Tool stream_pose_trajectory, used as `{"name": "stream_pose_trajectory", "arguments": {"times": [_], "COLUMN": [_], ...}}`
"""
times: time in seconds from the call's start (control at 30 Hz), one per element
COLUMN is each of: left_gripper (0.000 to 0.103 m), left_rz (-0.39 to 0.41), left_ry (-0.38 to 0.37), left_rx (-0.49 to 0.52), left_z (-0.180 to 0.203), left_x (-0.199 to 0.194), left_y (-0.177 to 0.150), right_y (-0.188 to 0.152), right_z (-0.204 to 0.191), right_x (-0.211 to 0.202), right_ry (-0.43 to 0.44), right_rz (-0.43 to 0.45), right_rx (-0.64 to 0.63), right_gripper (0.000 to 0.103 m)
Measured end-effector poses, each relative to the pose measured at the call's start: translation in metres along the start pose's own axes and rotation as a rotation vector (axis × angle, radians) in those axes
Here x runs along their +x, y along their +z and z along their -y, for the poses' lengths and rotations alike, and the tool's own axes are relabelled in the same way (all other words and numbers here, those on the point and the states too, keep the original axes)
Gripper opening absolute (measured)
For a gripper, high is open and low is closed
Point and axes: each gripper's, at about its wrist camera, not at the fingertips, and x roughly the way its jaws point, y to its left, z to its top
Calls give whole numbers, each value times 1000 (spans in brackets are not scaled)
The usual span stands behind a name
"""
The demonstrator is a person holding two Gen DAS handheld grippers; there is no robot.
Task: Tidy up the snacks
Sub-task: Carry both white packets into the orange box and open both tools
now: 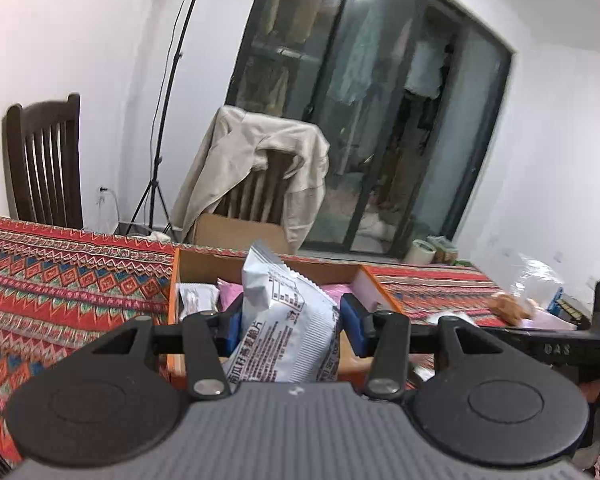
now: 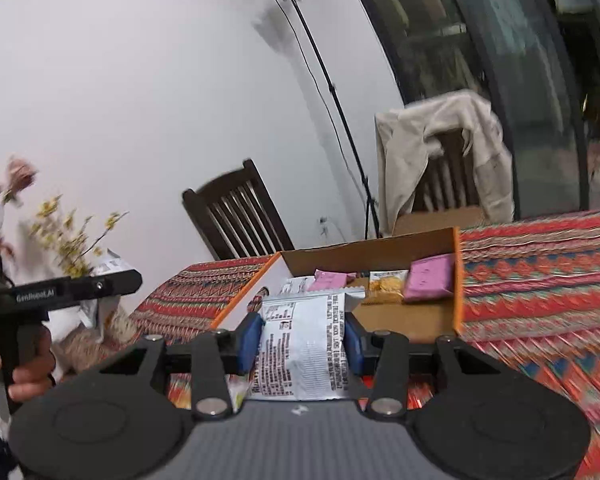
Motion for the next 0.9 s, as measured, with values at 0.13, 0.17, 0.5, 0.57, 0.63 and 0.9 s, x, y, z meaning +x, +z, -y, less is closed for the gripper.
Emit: {"name": "stream_pose_trajectory", "arguments": {"times": [0.13, 0.17, 0.5, 0.57, 0.63, 0.9], "left_gripper": [49, 49, 50, 63, 67, 74], "left_rz": [-72, -96, -246, -254, -257, -263], "left_ry": [46, 58, 137, 154, 175, 163], "left_rx": [-36, -45, -86, -91, -89, -52], "left_z": [-24, -30, -80, -83, -86, -79], "left_x": [67, 84, 190, 199, 207, 192], "left_y": [13, 14, 15, 12, 13, 17], "right_y": [41, 47, 62, 61, 57, 60], "right_z": [6, 9, 31, 34, 32, 27], "right_x": [93, 115, 290, 307, 319, 307], "right_ry": [28, 5, -167, -170, -185, -194], "right_rz": [-97, -117, -316, -349, -358, -335], "right_rx": [88, 84, 71, 79, 79, 28], "right_gripper": [43, 43, 45, 49, 63, 74]}}
